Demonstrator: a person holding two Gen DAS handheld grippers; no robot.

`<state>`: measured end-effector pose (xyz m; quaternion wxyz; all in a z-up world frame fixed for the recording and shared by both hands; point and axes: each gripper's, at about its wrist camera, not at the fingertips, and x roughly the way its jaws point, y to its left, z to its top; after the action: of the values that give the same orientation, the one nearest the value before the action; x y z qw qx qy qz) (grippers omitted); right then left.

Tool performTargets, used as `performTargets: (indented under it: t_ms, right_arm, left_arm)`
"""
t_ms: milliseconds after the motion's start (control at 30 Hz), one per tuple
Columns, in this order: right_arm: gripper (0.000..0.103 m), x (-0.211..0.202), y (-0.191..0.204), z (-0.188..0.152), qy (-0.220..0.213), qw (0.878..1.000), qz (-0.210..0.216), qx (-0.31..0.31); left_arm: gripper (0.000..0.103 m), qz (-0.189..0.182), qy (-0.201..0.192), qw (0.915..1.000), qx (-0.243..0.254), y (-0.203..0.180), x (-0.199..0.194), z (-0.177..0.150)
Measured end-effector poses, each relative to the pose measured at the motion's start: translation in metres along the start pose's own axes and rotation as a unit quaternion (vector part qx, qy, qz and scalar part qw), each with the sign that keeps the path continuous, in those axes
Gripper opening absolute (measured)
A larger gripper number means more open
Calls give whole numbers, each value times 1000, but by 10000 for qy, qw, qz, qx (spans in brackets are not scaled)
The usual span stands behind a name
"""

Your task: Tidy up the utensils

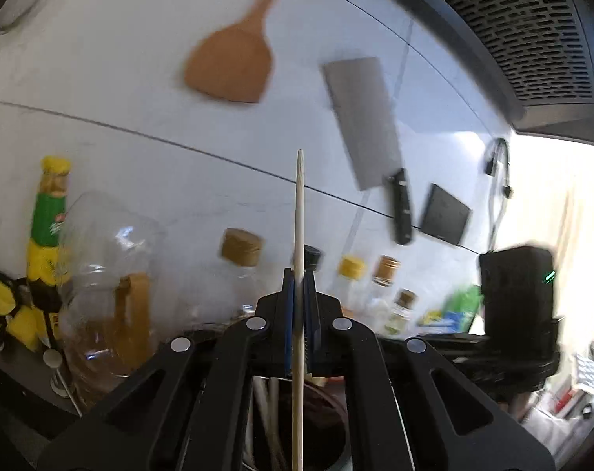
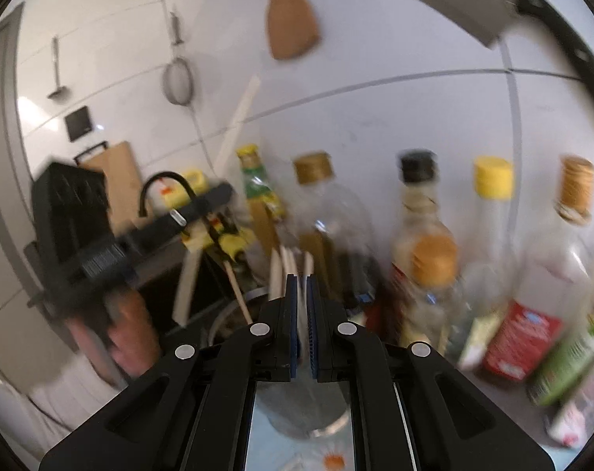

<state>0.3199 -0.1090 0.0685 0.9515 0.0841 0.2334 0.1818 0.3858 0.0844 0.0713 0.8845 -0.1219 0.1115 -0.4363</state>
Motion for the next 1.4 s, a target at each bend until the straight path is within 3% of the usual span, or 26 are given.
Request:
performTargets:
  t_ms: [167,333,367,400,433,533,567,667,800,1000,1167,1400]
  right_arm:
    - [5,26,2,-2,32,9993,252,-258]
    - [8,42,-3,-22,294,9986,310,-295]
    - [8,42,-3,-25,294,9987,314,-274]
    - [8,39,-1,-26,303,9987,249,-329]
    - [8,39,2,-25,301,9985,158,-422]
    - [9,25,8,-20,177,9972,-205,-704]
    - [14,19,10,-18,160,9969,-227,-736]
    - [42,-2,15,-12,-1,9964,-387,-756]
    - [57,-29,22,-7,-137,9954,-565,-759]
    - [85,-52,35,-9,-110,9923,-1027,-683]
    - [85,-57,37,-21,162,9878,-1447,-544]
    - [85,-42,36,-58,892,9820,-1657,-139]
  left_arm:
    - [5,83,-304,9993,-216,9,3,-26]
    - [9,141,-181,9997,-123,1,4,-47]
    - [20,211,-173,9996,-28,-3,0,-48]
    - [41,262,-139,9995,64,-6,-7,-46]
    - [48,307,-121,9994,103,-7,-12,-43]
    - [59,301,-9,9995,101,-11,-30,-27]
    - [64,378,4,9992,142,-13,-35,-24]
    - [74,923,150,9926,779,-29,-51,-8]
    - [92,1050,447,9871,1124,-41,-64,5]
    - [97,1329,944,9802,1128,-41,-77,6]
    - [97,1397,1574,9729,955,-22,-81,-17]
    - [97,1329,2386,9605,538,7,-74,-63]
